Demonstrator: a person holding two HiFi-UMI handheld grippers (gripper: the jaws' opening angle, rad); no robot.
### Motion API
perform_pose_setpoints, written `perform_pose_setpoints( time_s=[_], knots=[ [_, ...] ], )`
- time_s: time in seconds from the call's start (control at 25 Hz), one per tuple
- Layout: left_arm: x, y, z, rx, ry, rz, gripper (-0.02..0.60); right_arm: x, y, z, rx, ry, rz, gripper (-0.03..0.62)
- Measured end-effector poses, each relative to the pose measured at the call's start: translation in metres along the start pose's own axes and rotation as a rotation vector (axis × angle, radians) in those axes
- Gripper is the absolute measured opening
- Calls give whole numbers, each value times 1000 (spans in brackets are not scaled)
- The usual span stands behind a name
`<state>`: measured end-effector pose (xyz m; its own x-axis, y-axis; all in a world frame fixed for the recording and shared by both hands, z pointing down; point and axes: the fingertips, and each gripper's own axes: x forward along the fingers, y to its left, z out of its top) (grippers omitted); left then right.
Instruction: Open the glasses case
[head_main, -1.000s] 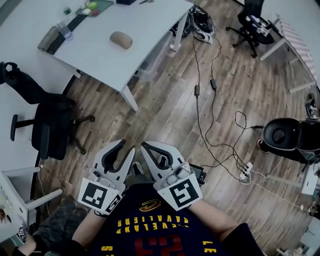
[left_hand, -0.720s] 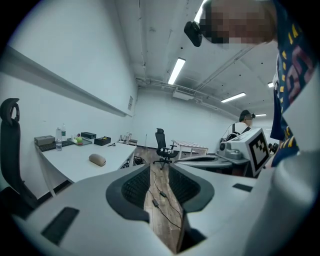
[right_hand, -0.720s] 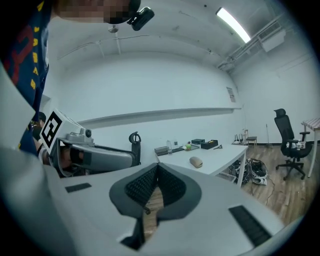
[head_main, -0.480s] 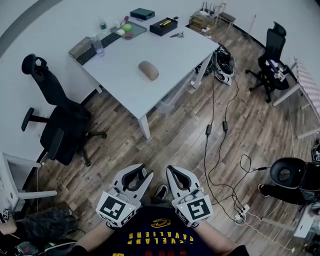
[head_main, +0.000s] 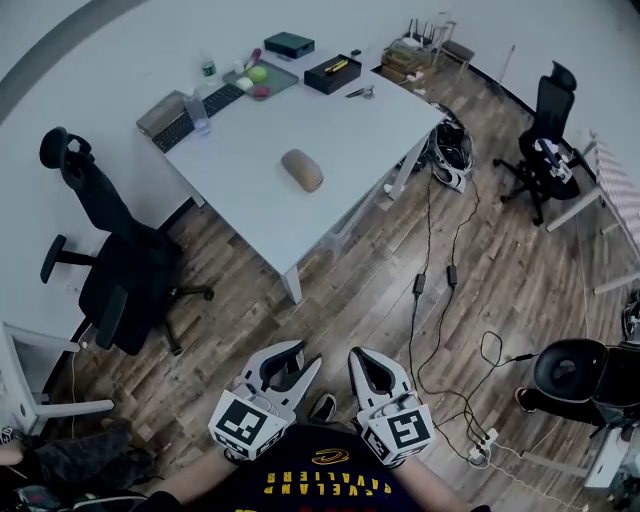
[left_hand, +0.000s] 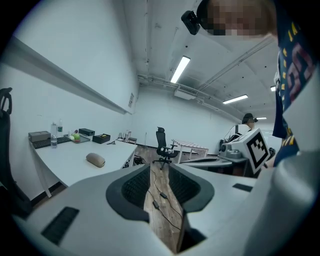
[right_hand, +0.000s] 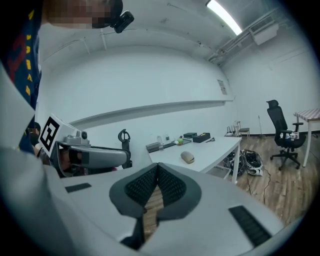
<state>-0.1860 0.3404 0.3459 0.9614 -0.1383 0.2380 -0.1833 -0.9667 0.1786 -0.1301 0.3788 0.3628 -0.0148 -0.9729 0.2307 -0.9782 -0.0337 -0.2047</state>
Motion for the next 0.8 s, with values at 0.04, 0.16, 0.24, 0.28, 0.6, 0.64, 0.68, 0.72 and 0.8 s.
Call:
perform_pose_setpoints(
  time_s=[0.04, 0.16, 0.24, 0.28, 0.6, 0.64, 0.68, 0.72, 0.8],
  knots=[
    [6, 7, 4, 4, 0, -10, 127, 7, -5, 3, 7, -1, -9, 9],
    [20, 33, 15, 10, -2, -29, 126, 34, -16, 13, 15, -2, -31, 9],
    [28, 53, 22, 15, -4, -37, 127, 54, -20, 23, 11, -5, -42, 9],
    [32, 64, 26, 15, -5, -37, 127, 63, -22, 28, 8, -7, -48, 9],
    [55, 128, 39, -4, -10, -52, 127, 116, -37, 49, 6, 5, -104, 9],
    [57, 134, 40, -7, -8, -52, 127, 120, -39, 50, 9, 8, -111, 9],
    [59, 140, 40, -10, -7, -52, 126, 124, -40, 51, 12, 12, -116, 9],
    [61, 145, 40, -14, -5, -50, 127, 128, -42, 52, 13, 15, -119, 9],
    [66, 153, 39, -23, -3, -45, 127, 135, -47, 54, 11, 21, -121, 9]
  ],
)
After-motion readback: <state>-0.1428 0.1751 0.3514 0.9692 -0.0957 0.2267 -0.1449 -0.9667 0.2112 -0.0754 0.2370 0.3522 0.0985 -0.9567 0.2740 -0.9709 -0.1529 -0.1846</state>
